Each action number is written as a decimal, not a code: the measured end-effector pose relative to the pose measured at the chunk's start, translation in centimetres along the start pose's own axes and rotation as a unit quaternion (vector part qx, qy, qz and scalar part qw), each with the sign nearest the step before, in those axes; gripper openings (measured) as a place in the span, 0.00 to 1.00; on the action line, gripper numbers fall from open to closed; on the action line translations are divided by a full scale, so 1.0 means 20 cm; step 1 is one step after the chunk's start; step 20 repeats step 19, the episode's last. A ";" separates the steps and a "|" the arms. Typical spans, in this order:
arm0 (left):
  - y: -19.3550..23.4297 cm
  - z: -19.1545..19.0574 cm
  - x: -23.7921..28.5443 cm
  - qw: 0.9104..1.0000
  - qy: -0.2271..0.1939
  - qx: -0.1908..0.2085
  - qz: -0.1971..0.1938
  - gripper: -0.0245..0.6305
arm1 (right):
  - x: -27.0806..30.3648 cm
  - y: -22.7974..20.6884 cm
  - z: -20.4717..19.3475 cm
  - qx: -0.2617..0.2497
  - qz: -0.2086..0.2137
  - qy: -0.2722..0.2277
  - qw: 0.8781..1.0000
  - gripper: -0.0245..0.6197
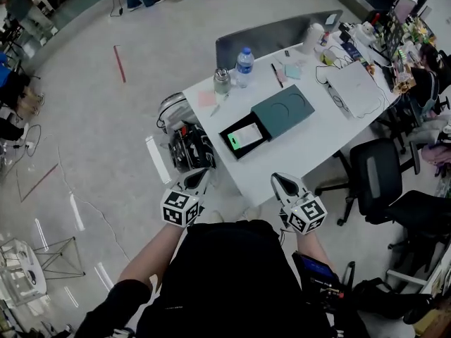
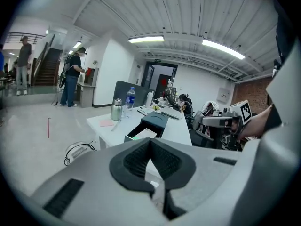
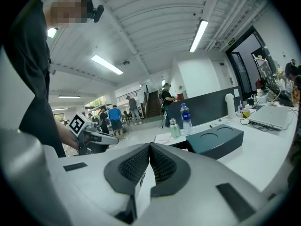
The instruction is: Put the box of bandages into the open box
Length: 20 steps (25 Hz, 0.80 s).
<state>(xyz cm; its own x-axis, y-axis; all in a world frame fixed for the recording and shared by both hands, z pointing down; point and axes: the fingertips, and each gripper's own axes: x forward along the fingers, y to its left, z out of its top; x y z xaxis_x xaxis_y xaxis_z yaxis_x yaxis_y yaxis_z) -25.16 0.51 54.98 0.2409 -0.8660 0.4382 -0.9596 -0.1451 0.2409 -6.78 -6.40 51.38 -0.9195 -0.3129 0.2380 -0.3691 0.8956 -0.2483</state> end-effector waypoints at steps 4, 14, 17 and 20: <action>-0.03 -0.03 -0.11 1.000 -0.005 0.001 -0.003 0.05 | -0.03 0.10 -0.01 0.001 -0.001 -0.002 1.000 0.08; -0.10 -0.09 -0.23 0.999 -0.019 0.011 -0.031 0.05 | -0.10 0.27 -0.08 0.002 -0.019 -0.008 1.000 0.08; -0.12 -0.12 -0.25 0.999 -0.019 0.011 -0.038 0.05 | -0.11 0.32 -0.09 0.001 -0.022 -0.009 1.000 0.08; -0.12 -0.14 -0.27 0.999 -0.018 0.011 -0.042 0.05 | -0.11 0.35 -0.11 0.000 -0.025 -0.010 1.000 0.08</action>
